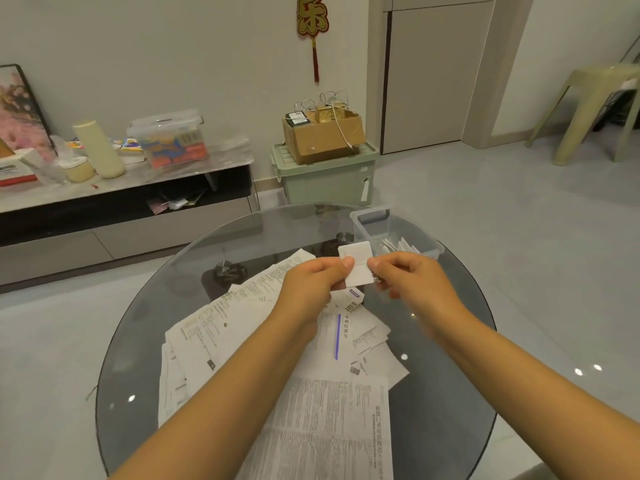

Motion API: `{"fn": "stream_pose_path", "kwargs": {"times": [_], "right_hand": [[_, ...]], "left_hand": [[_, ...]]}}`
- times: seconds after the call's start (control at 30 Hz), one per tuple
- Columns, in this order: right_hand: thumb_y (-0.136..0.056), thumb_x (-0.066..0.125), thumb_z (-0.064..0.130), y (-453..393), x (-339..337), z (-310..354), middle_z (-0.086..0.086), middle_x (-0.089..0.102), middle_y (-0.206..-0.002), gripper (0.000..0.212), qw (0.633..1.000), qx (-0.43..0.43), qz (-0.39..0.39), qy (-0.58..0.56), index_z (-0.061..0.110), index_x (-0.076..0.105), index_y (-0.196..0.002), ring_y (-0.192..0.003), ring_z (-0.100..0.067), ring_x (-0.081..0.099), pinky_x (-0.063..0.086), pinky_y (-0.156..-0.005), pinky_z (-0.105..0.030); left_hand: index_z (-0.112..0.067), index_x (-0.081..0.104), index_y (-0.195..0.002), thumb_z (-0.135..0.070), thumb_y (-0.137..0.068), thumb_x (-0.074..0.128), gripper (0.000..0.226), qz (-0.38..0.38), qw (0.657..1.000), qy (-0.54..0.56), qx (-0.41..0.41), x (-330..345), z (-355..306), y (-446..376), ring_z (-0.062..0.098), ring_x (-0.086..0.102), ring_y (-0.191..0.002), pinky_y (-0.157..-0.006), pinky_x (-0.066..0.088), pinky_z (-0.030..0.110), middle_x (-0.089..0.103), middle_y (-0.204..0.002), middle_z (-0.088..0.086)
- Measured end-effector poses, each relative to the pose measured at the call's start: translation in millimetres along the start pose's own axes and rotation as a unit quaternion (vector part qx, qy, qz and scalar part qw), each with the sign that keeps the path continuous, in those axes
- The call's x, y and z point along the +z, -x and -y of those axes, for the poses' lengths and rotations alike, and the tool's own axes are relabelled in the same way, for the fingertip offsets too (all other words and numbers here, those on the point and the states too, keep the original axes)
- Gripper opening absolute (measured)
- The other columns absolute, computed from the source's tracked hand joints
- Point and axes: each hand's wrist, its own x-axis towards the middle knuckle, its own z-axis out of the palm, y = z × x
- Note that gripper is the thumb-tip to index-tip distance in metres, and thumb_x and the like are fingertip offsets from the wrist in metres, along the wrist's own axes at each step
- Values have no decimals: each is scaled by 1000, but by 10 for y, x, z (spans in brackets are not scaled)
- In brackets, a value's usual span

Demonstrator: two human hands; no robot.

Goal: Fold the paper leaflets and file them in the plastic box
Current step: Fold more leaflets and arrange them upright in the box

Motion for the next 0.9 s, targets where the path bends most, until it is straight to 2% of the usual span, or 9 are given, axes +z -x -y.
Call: {"fn": "stream_pose_path", "kwargs": {"times": [0.07,0.2,0.3,0.4,0.47,0.53,0.6,0.67,0.9], "right_hand": [[-88,63,22,-97,-105,61,-1,66,-76,14,999,-14,-29,4,10,71,-86,-64,-7,56,44,-56,-16],[-86,65,19,-275,-279,116,3,65,-69,11,995,-46,-84,16,13,70,-78,-52,3,54,41,-47,-9],[-85,65,17,-412,-385,90,-3,67,-72,11,991,-50,-121,34,13,70,-76,-57,-4,54,41,-52,-14],[-84,65,18,-545,-496,50,-3,66,-70,13,976,-75,-178,97,15,69,-72,-60,-11,54,41,-57,-20],[-84,64,20,-603,-564,28,2,65,-69,12,957,-94,-213,173,16,68,-74,-62,-9,56,40,-57,-18],[-85,63,20,-639,-602,-2,2,65,-69,11,936,-113,-231,240,15,68,-76,-64,-12,58,44,-60,-23],[-84,63,18,-670,-598,-32,0,66,-71,11,918,-130,-235,293,11,69,-77,-67,-17,60,49,-64,-29],[-84,62,16,-693,-574,-55,-3,68,-73,11,901,-135,-230,341,10,70,-77,-70,-21,61,50,-65,-33],[-83,56,11,-782,-538,-80,-9,67,-81,15,865,-117,-218,437,7,70,-81,-77,-27,59,48,-65,-33]], "left_hand": [[-20,72,-84,-31,-86,66,13,18,1000,-8,0,96,-91,-122,9,57,-70,-67,41,24,68,-83,0],[-21,73,-86,-30,-88,64,13,34,999,-24,28,290,-220,-329,7,58,-67,-68,44,23,69,-80,-2],[-22,72,-85,-25,-90,62,12,51,996,-47,55,436,-265,-467,6,57,-66,-63,42,19,67,-76,-3],[-19,72,-98,-22,-93,56,17,49,980,-144,130,550,-251,-646,8,62,-80,-69,48,22,71,-94,-4],[-20,69,-107,-18,-94,50,24,63,945,-251,198,591,-221,-767,8,59,-97,-88,46,24,68,-109,-6],[-24,66,-112,-22,-94,42,31,115,869,-395,275,612,-179,-870,9,49,-114,-102,27,29,62,-120,-8],[-26,63,-118,-30,-88,28,46,177,783,-494,333,617,-151,-931,10,40,-120,-103,13,30,57,-127,-10],[-25,60,-122,-32,-82,20,58,214,729,-538,365,629,-130,-978,10,38,-118,-101,16,31,54,-131,-9],[-25,59,-123,-43,-72,-3,82,238,649,-586,423,717,-112,-1131,13,40,-98,-84,29,31,58,-126,-6]]}}
